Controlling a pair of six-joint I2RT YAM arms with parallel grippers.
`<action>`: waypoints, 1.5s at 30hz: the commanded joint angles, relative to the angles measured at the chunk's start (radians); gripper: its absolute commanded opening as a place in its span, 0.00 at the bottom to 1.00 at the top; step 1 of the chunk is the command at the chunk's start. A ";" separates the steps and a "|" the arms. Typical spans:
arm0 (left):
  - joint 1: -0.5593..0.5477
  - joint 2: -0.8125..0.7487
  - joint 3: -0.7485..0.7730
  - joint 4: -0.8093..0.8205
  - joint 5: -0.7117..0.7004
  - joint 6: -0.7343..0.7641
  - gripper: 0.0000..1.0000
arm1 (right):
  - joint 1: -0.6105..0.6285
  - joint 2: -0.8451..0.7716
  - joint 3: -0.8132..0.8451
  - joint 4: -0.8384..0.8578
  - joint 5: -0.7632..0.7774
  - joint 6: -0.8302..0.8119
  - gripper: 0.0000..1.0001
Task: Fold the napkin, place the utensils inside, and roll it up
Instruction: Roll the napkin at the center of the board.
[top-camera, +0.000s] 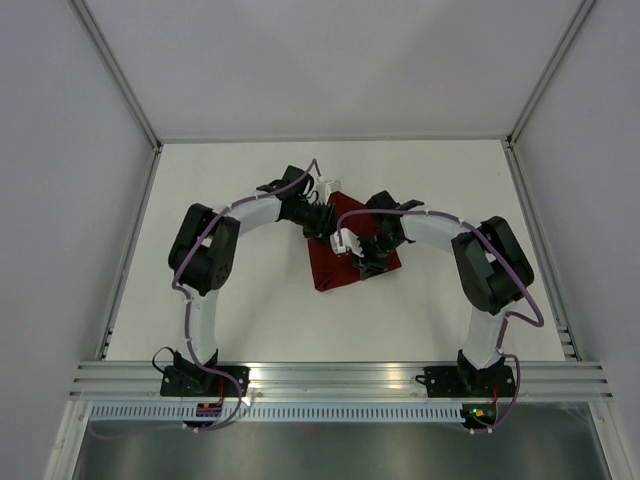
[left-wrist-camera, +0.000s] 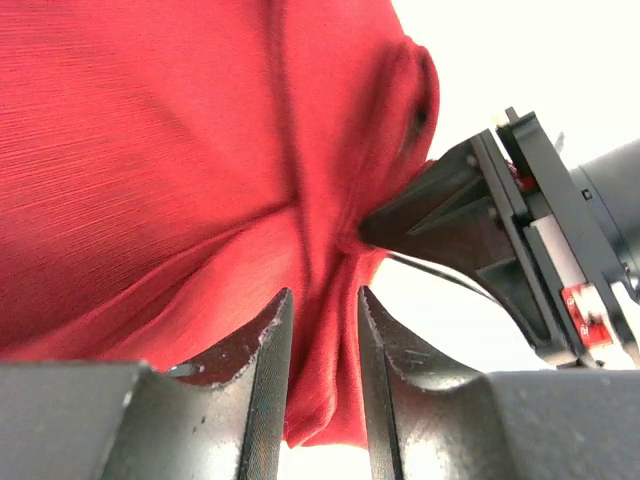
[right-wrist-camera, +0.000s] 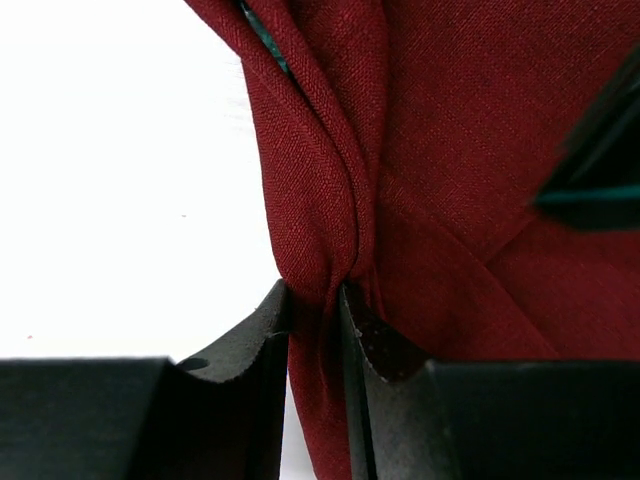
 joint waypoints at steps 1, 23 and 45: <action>0.003 -0.156 -0.102 0.170 -0.274 -0.148 0.36 | -0.033 0.143 0.040 -0.335 -0.116 -0.075 0.15; -0.481 -0.757 -0.771 0.772 -1.113 0.218 0.49 | -0.191 0.497 0.384 -0.788 -0.282 -0.255 0.13; -0.764 -0.400 -0.726 0.905 -1.190 0.494 0.54 | -0.213 0.517 0.382 -0.765 -0.271 -0.215 0.12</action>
